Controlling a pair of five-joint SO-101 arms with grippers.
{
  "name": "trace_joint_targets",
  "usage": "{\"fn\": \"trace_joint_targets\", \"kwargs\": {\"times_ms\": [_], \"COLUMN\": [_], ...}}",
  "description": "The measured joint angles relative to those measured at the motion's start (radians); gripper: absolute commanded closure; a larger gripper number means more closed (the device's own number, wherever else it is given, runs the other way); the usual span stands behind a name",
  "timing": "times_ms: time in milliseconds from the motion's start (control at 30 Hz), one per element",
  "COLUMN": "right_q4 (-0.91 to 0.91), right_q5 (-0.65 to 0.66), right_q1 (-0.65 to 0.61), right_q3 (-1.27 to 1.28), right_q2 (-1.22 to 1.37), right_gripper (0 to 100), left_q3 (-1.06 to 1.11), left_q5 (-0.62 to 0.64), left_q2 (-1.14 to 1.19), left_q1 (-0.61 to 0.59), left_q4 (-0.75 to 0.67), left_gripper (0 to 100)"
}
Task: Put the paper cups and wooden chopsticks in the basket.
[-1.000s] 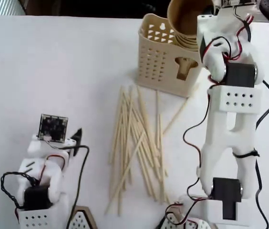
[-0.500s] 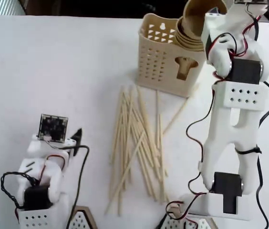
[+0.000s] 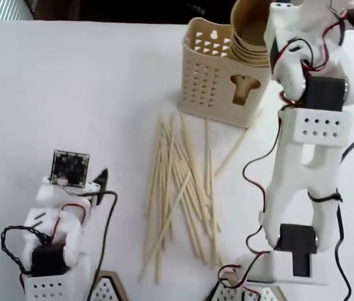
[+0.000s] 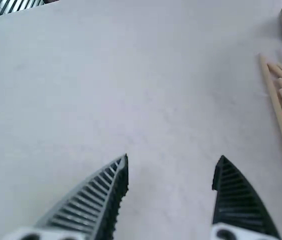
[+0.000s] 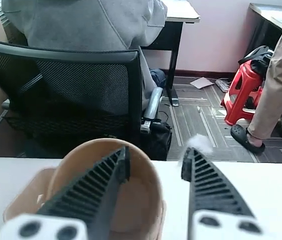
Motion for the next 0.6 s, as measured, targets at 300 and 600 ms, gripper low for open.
{"fn": "trace_joint_targets", "kwargs": {"times_ms": [300, 600], "right_q4": [-0.264, -0.089], "right_q5": [0.000, 0.000], "right_q1": [0.006, 0.012], "right_q3": [0.002, -0.084], "right_q2": [0.235, 0.141], "right_gripper": [81.9, 81.9], "left_q3": [0.000, 0.000], "left_q5": [0.000, 0.000], "left_q2": [0.000, 0.000], "left_q1": [0.000, 0.000], "left_q4": [0.006, 0.006], "left_gripper": [73, 73]}}
